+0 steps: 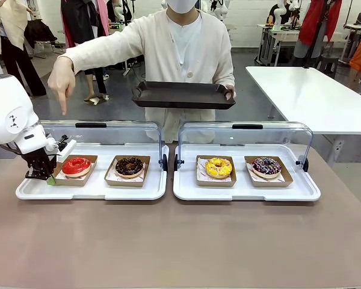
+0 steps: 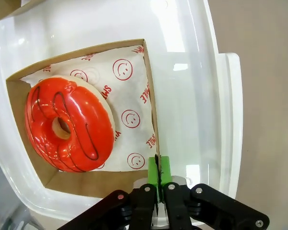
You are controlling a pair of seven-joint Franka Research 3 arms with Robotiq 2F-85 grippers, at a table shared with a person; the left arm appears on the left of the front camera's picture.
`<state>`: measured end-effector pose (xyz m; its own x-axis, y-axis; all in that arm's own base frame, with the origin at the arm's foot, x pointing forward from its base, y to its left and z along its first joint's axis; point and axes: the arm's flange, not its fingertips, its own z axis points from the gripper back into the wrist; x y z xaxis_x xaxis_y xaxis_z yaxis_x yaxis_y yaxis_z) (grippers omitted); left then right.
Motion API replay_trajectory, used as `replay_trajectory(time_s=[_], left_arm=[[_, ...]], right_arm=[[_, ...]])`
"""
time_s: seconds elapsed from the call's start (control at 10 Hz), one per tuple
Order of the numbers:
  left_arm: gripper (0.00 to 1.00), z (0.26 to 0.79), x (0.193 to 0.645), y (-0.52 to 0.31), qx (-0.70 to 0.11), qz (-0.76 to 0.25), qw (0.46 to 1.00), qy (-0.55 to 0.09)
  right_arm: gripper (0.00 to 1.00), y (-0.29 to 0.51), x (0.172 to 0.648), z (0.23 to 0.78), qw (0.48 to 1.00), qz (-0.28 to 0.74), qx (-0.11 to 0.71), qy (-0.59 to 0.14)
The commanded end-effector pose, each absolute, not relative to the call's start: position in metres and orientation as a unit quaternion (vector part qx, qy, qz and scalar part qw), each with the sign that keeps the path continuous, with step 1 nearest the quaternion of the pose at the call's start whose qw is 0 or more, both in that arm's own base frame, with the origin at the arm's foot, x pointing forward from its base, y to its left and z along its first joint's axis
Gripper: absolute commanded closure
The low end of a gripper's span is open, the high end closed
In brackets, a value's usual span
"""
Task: Provide the desired donut to the person.
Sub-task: Pick up and lift the Paper togo box containing the Donut pointed at by the person.
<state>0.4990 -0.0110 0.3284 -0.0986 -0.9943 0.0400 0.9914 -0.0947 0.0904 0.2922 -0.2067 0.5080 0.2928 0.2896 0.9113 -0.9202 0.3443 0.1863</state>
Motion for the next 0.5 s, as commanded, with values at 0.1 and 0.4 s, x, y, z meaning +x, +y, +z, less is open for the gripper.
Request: replay_trajectory(time_s=[0.1, 0.4], left_arm=[[1.00, 0.367, 0.469, -0.018, 0.020, -0.757, 0.653, -0.025], [1.00, 0.449, 0.408, -0.030, -0.018, -0.777, 0.629, 0.023]], right_arm=[[0.00, -0.207, 0.294, 0.508, 0.699, 0.429, 0.384, -0.424], [0.00, -0.207, 0.294, 0.508, 0.699, 0.429, 0.384, -0.424]])
